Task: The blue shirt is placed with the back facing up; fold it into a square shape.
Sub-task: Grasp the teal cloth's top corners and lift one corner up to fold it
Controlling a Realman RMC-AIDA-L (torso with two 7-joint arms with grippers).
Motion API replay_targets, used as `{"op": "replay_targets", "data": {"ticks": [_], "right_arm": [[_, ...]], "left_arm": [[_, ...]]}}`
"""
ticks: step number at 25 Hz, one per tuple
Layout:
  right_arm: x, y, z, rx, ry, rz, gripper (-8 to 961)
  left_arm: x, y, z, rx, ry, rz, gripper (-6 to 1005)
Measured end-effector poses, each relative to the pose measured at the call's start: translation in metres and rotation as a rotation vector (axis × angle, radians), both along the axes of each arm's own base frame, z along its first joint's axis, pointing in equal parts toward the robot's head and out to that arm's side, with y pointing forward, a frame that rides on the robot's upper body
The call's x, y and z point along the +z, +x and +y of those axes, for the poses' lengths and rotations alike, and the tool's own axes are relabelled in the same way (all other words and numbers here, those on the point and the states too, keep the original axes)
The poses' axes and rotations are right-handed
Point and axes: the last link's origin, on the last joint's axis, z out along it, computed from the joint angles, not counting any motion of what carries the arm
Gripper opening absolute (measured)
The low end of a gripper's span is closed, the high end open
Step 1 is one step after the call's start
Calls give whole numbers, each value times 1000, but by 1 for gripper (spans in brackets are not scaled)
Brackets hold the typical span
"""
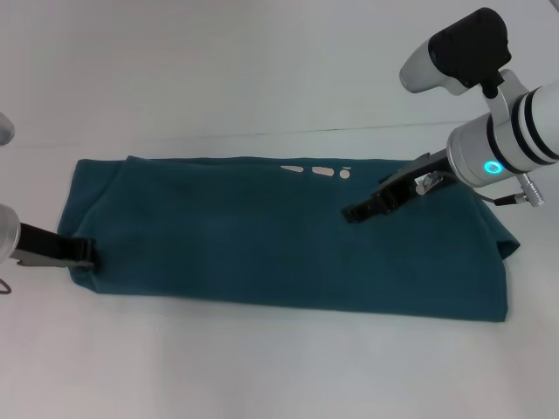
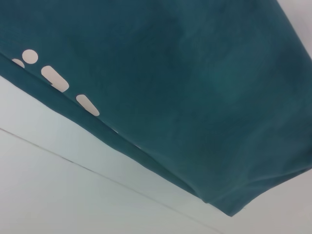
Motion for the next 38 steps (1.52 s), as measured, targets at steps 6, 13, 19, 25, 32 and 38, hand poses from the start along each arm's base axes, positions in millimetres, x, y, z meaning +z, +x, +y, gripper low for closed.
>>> {"op": "replay_targets", "data": {"ticks": [6,13,19,25,32,38], "right_arm": [[-2,0,-1,-8,2,47,909],[-1,8,-3,-20,21,67,906],[-1,10,-5,-28,17,69,832],[-1,3,-5,-12,1,67,821],[-10,-7,-6,30,-40,44,822],[-10,-9,-6,33,-41,43,821]], "left_arm": [[-2,12,-2,-25,-18,-85,66],[9,18,2,-43,4,-99,72],[17,7,0,5,51,-88,104],[32,-10,-7,90,116,-97,170],[36,-23,-10,153,155,-120,409],[39,-32,-9,188,195,-98,526]]}}
